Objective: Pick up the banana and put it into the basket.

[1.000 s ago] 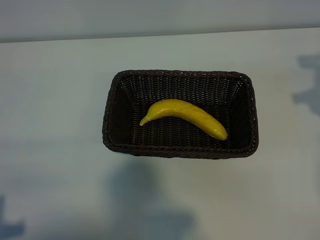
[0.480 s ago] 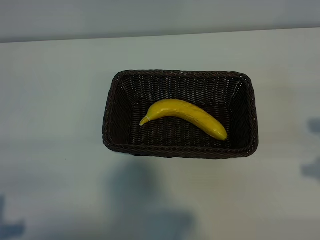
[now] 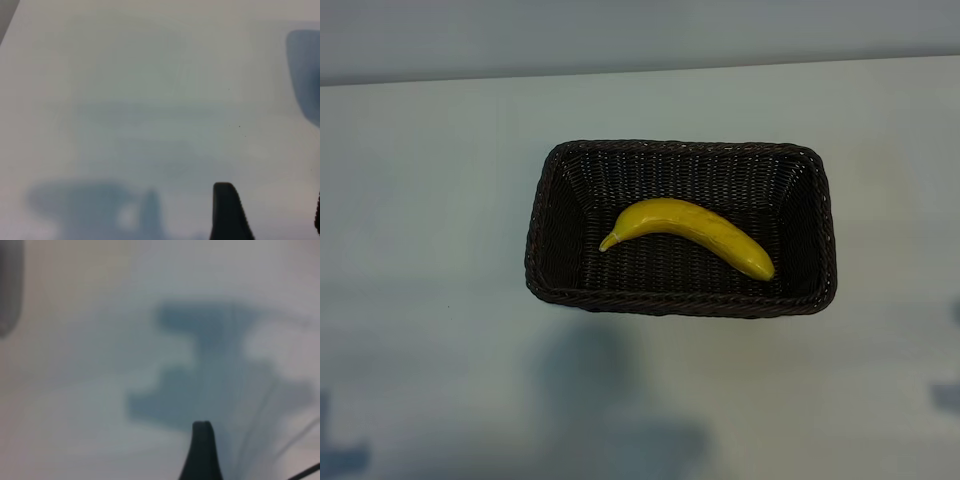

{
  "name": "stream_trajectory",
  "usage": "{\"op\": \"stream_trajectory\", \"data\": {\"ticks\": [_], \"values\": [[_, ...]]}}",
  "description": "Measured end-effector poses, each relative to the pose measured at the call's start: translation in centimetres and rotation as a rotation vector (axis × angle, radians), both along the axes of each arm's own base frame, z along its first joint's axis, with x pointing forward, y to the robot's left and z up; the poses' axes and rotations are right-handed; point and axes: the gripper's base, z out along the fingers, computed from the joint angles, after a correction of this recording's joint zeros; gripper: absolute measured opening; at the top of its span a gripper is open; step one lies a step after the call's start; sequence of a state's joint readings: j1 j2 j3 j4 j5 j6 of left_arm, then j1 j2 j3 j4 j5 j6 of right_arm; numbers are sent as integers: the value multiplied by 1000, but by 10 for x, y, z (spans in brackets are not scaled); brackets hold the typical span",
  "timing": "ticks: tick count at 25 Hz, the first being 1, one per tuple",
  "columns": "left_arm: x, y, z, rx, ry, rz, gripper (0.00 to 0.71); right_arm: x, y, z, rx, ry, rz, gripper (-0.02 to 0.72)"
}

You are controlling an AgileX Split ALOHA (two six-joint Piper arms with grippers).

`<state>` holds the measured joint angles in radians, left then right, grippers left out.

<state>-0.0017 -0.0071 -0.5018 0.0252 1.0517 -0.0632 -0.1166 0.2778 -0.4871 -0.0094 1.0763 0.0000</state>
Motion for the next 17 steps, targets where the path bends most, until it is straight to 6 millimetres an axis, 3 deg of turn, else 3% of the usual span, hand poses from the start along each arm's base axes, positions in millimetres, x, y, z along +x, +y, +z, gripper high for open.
{"op": "stream_trajectory", "data": {"ticks": [9,17], "values": [[0,0,0,1,0,-1,450,-40,5,4,-32,-270,0,579],[0,0,0,2,0,-1,450,-42,5,4,-34,-282,0,578]]}}
